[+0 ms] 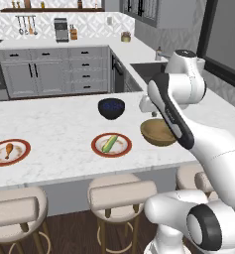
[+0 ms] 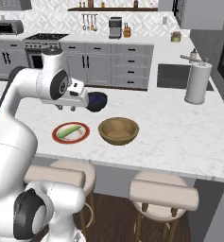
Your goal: Pick the chicken drumstick and corn from their plates and place them in the bowl. Then put the bowl in the fridge.
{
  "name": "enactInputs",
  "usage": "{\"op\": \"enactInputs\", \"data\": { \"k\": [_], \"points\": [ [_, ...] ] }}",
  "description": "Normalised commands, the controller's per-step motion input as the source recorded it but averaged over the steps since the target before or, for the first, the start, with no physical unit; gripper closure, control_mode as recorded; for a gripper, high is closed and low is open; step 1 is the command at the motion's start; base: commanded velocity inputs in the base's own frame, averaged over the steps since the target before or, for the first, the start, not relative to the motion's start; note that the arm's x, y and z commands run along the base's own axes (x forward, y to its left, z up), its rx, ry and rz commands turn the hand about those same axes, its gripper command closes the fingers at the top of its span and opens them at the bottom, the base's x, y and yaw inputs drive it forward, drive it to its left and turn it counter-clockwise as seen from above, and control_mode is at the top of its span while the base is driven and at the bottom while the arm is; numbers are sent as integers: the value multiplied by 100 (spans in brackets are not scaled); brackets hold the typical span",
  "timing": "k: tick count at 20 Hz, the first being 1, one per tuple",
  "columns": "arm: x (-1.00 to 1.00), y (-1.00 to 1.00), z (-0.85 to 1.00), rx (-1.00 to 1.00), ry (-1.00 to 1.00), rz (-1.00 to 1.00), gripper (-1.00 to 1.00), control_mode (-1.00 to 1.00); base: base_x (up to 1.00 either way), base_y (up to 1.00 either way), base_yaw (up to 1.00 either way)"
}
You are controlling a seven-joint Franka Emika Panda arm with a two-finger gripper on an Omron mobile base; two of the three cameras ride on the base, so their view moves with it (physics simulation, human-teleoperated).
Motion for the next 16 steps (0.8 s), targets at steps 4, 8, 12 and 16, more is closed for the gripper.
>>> {"op": "enactInputs", "data": {
  "k": [4,8,12,16],
  "points": [
    [-34,0,0,0,-2,1,-100,-100,0,0,0],
    [-91,58,-30,0,0,3,-100,-100,0,0,0],
    [44,86,-57,3,1,-34,-100,-100,0,0,0],
    [75,73,-54,1,2,-38,-100,-100,0,0,0]
  ]
}}
